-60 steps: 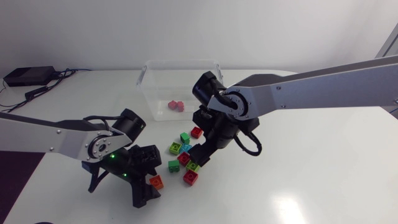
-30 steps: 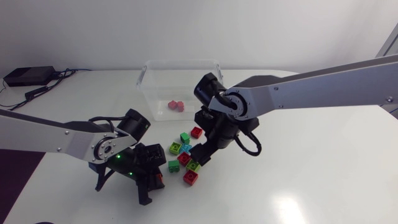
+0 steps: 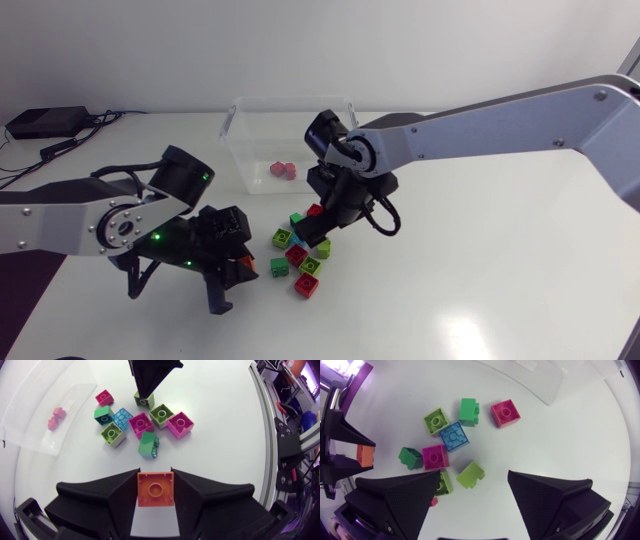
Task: Place the duplo bricks in the container
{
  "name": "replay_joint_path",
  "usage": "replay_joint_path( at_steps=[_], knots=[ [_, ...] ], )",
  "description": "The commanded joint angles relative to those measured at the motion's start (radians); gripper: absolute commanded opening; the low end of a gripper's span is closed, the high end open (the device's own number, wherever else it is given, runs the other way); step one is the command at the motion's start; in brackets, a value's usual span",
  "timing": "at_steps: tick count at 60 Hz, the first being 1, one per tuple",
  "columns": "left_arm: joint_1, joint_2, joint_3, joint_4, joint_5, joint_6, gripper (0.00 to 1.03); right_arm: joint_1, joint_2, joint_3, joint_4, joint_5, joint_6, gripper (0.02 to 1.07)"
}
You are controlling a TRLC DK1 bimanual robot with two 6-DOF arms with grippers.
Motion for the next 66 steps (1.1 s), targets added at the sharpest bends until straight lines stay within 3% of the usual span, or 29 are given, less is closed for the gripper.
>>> replay_joint_path(
  at_steps=[1, 13, 26, 33, 41, 53, 66],
  knots=[
    [0.022, -0.038, 0.044, -0.008, 0.002, 0.004, 0.28, -0.006, 0.055, 0.030, -0.020, -0.001, 0.037, 0.99],
    [0.108, -0.101, 0.158, -0.021, 0.014, 0.014, 0.28, -0.007, 0.114, 0.053, -0.026, 0.002, 0.056, 0.96],
    [0.130, -0.139, 0.253, -0.021, 0.019, 0.009, 0.28, -0.017, 0.140, 0.049, -0.025, 0.005, 0.065, 0.86],
    [0.137, -0.141, 0.294, -0.014, 0.020, 0.006, 0.28, -0.018, 0.145, 0.046, -0.019, 0.009, 0.065, 0.73],
    [0.151, -0.118, 0.334, 0.043, 0.028, -0.014, 0.29, -0.015, 0.145, 0.035, -0.002, 0.019, 0.065, 0.48],
    [0.182, -0.013, 0.441, 0.114, 0.077, -0.057, 0.29, -0.014, 0.142, 0.015, 0.024, 0.032, 0.065, 0.45],
    [0.187, 0.116, 0.561, 0.189, 0.077, -0.092, 0.30, -0.023, 0.076, -0.028, 0.040, 0.058, 0.057, 0.44]
  ],
)
